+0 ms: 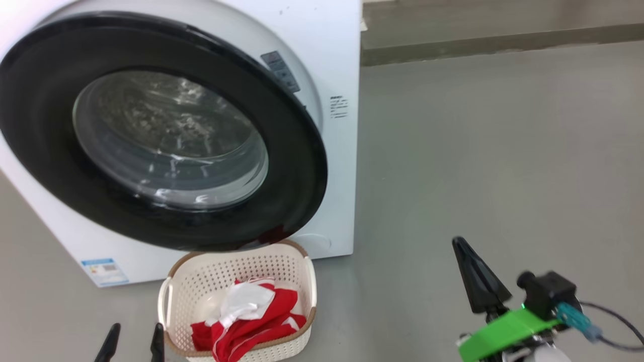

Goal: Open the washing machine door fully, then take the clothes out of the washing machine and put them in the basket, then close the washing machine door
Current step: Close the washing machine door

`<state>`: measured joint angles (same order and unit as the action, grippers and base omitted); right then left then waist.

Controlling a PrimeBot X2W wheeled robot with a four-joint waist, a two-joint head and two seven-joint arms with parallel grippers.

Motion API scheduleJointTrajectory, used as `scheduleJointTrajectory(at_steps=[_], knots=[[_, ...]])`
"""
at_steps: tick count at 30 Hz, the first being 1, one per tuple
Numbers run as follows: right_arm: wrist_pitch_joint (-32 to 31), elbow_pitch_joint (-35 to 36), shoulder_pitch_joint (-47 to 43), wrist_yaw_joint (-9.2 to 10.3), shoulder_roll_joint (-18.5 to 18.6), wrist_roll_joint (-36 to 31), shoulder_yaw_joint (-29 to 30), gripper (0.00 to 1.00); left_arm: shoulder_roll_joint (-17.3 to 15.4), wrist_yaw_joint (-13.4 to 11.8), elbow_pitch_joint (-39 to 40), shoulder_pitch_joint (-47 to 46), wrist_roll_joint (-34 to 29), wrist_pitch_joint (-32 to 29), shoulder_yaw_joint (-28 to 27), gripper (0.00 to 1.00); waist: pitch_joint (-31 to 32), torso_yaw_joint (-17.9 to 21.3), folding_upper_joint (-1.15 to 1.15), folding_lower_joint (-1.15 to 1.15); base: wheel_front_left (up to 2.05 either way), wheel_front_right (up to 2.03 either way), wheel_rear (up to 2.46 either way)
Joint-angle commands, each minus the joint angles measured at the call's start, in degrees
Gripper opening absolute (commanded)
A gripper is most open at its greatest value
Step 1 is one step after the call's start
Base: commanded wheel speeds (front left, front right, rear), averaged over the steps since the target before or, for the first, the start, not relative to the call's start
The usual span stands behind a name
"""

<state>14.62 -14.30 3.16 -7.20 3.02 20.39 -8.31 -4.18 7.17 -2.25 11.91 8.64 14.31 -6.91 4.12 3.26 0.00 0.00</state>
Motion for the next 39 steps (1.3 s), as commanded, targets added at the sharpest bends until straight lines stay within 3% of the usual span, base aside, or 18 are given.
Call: scheduleJointTrajectory(at_steps=[1,20,29,39], knots=[[0.38,0.24,3.97,-0.29,0.15,0.72,-1.91,0.00,-0.90,0.31,1.55,-3.08,-0.40,0.69,-1.24,1.00,-1.06,-1.34,0.00,0.00,0.00,0.00,0.00],[0.38,-26.25,33.36,-0.29,0.16,7.29,-13.32,0.00,-3.09,0.32,0.42,-11.98,1.84,0.69,8.24,1.00,-8.71,-15.68,0.00,0.00,0.00,0.00,0.00],[0.38,-32.91,43.95,-0.29,1.10,8.20,-15.14,0.00,-3.01,0.32,-0.34,-15.59,2.69,0.69,11.79,1.00,-13.64,-20.27,0.00,0.00,0.00,0.00,0.00],[0.38,-36.38,52.83,-0.29,4.84,7.75,-13.39,0.00,-3.60,0.32,-0.74,-18.47,3.34,0.69,13.46,1.00,-18.12,-23.83,0.00,0.00,0.00,0.00,0.00]])
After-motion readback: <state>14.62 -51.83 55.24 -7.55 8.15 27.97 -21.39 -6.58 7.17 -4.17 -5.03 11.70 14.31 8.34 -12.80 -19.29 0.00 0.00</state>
